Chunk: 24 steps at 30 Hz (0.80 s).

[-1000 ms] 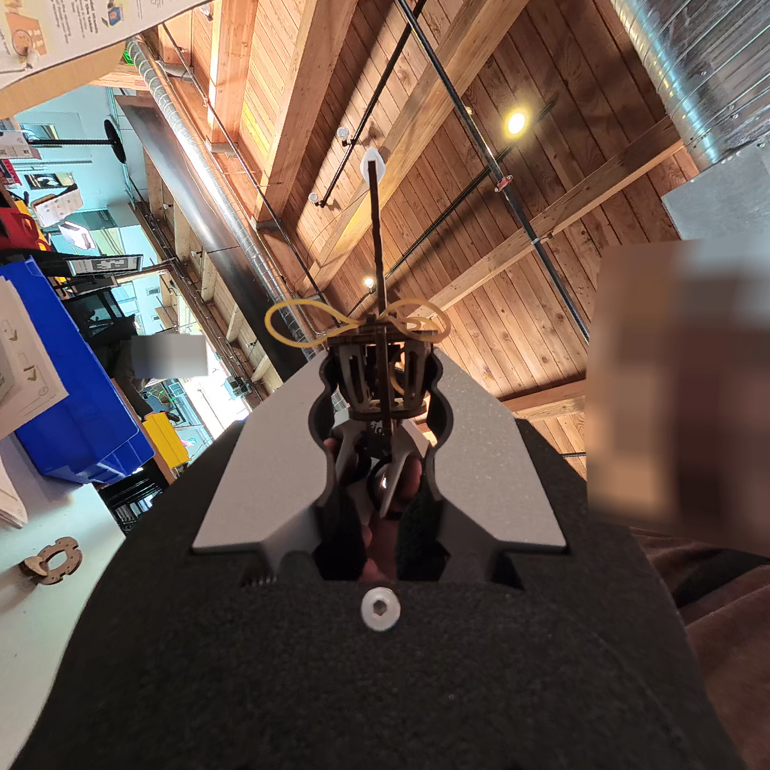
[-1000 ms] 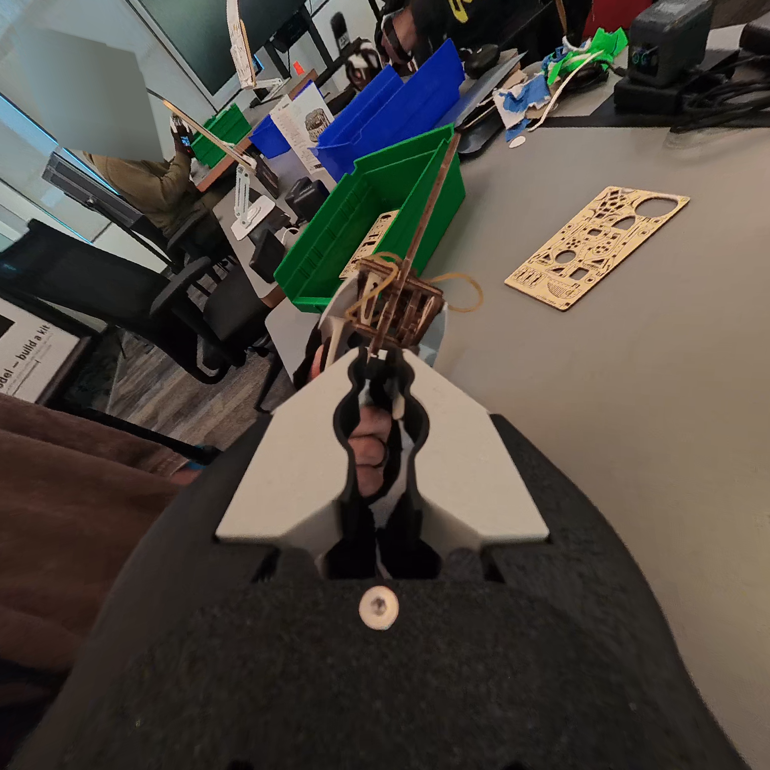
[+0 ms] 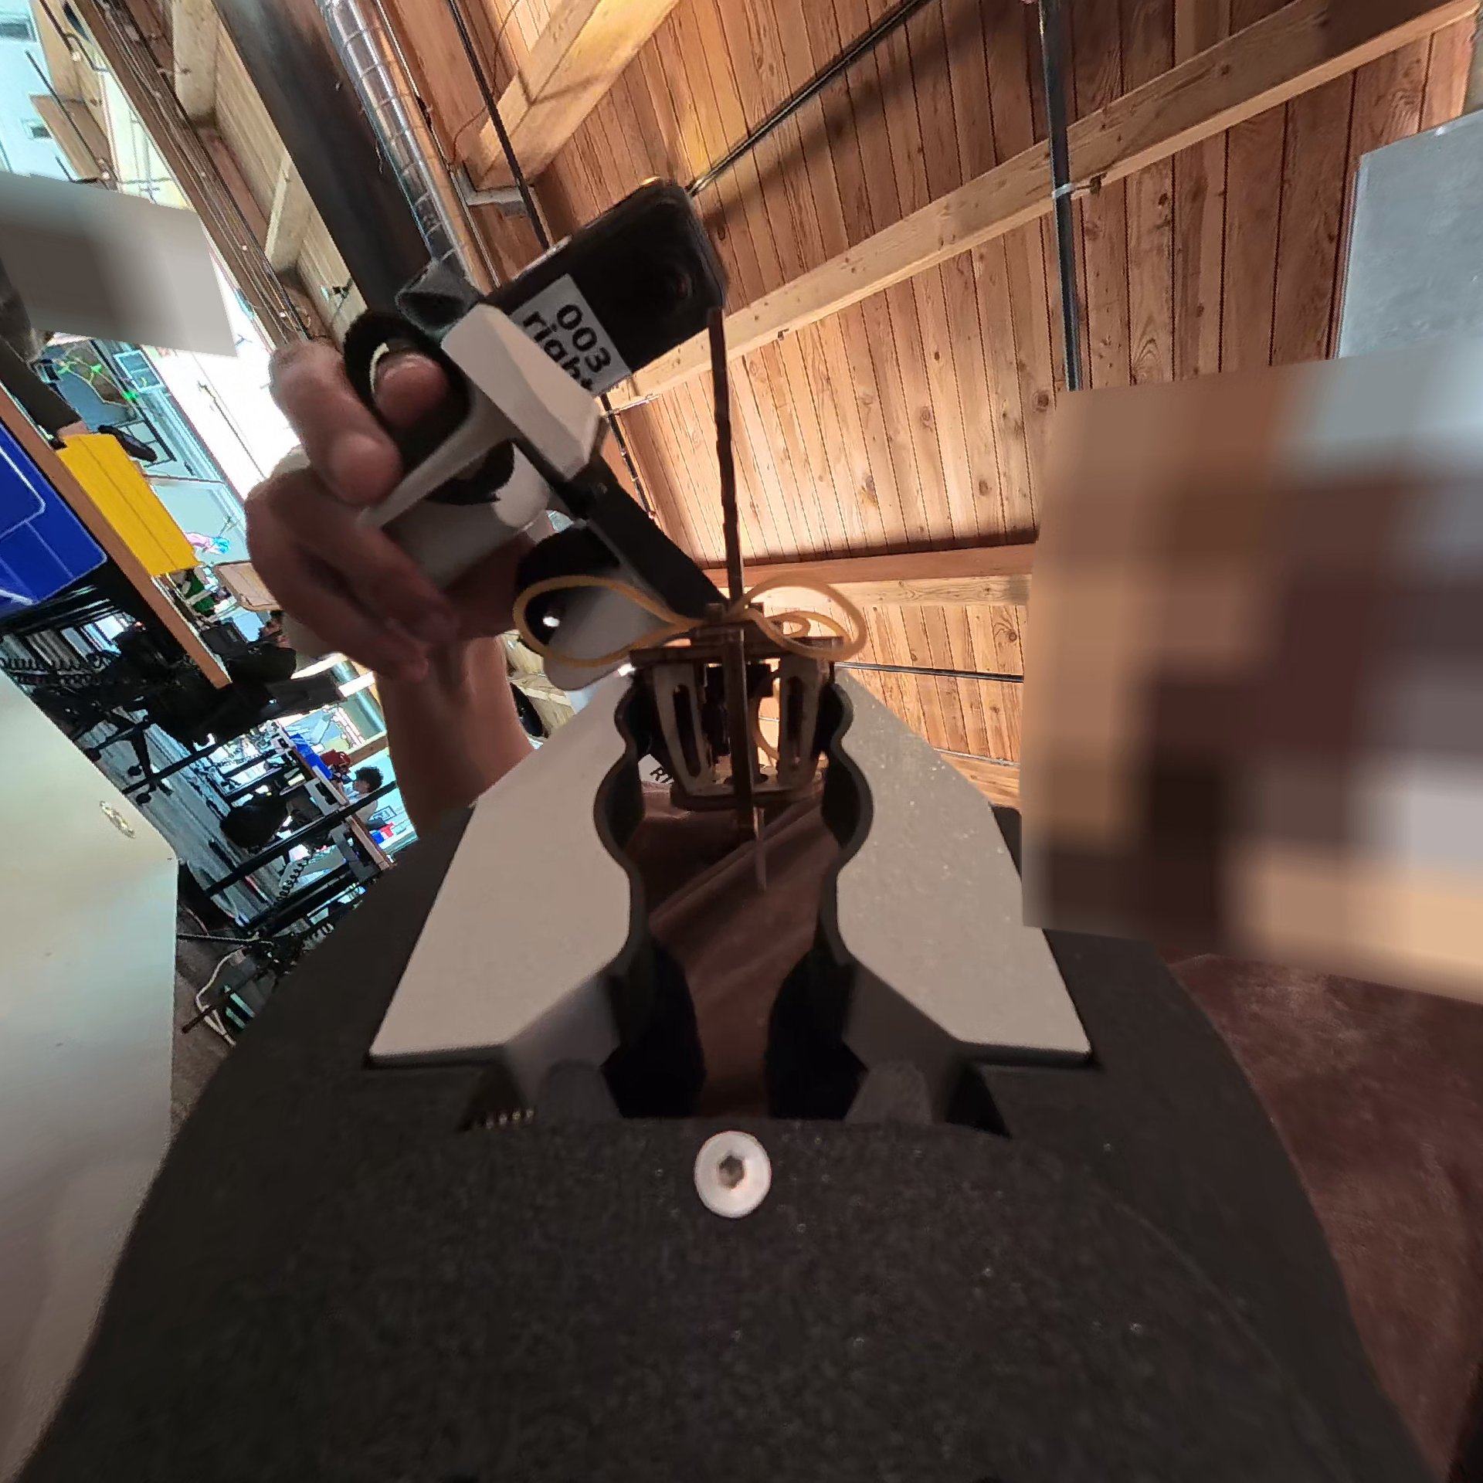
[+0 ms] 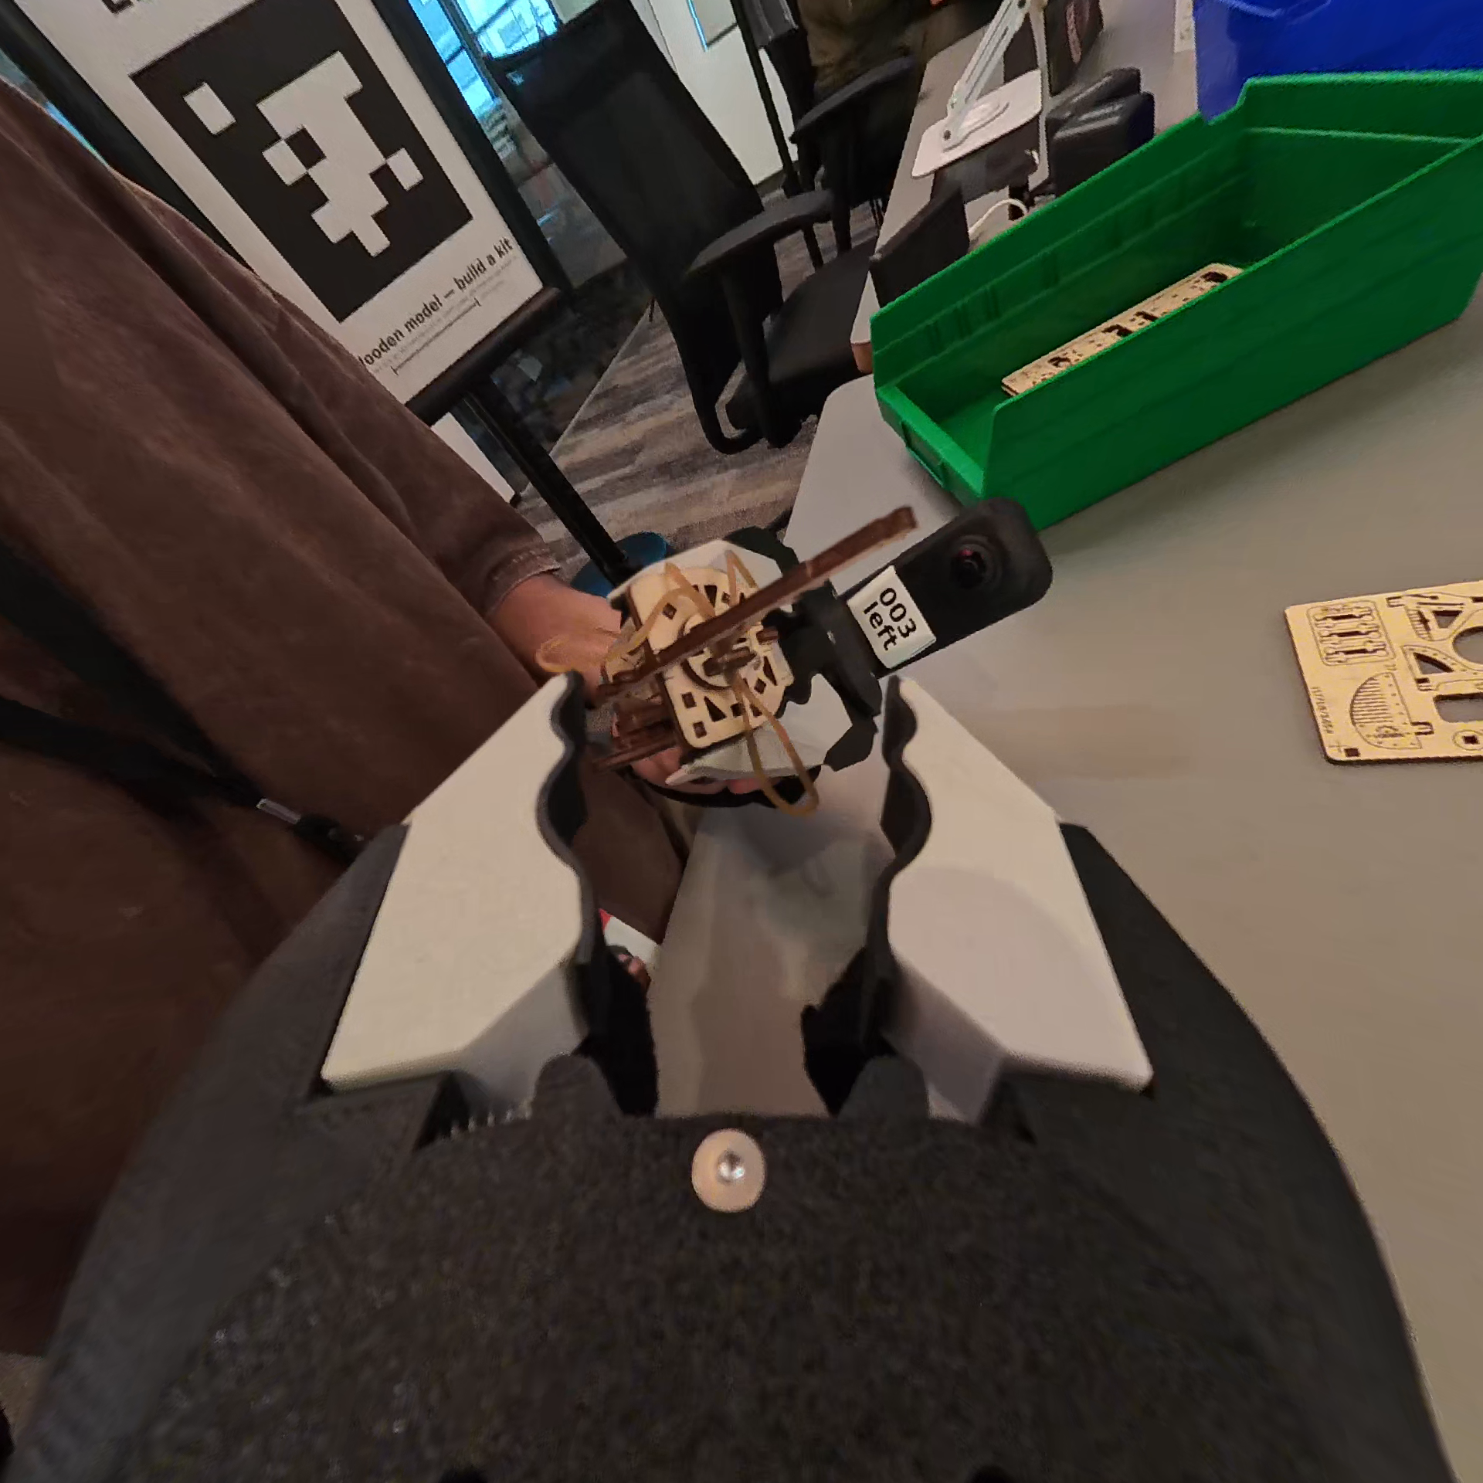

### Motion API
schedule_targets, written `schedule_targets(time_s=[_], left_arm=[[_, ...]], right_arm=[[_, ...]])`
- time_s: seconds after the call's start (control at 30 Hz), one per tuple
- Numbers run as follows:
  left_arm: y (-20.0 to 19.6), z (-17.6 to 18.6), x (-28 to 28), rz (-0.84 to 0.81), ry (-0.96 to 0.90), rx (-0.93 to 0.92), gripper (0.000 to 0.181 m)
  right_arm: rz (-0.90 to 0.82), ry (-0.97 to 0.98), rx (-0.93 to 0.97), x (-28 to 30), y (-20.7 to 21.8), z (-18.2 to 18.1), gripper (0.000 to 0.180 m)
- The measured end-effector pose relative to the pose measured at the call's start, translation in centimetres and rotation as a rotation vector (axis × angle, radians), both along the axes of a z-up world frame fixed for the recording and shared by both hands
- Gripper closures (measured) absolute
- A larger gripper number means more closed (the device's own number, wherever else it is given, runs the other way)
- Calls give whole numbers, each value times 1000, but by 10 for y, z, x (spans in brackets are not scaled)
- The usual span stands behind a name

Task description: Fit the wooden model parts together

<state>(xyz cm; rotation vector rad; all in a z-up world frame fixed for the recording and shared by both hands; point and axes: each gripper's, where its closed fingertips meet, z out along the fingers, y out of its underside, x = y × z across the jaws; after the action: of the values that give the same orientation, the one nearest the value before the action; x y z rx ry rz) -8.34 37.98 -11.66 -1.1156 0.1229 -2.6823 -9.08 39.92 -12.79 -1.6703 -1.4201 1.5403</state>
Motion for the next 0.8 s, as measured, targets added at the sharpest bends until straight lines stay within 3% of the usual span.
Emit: schedule_targets(time_s=[0.2,0.33,0.57,0.73,0.8], left_arm=[[0,-1,1,2,10,6,141],[1,-11,6,44,132,61,141],[8,-20,2,73,204,86,141],[10,-17,-6,-6,73,-26,141],[8,-19,-4,-26,79,-30,141]], right_arm=[[-33,-36,58,15,17,7,111],[-135,-127,78,36,43,16,135],[-89,-219,-256,45,39,35,140],[76,-275,207,48,27,43,125],[104,-311,287,45,25,42,118]])
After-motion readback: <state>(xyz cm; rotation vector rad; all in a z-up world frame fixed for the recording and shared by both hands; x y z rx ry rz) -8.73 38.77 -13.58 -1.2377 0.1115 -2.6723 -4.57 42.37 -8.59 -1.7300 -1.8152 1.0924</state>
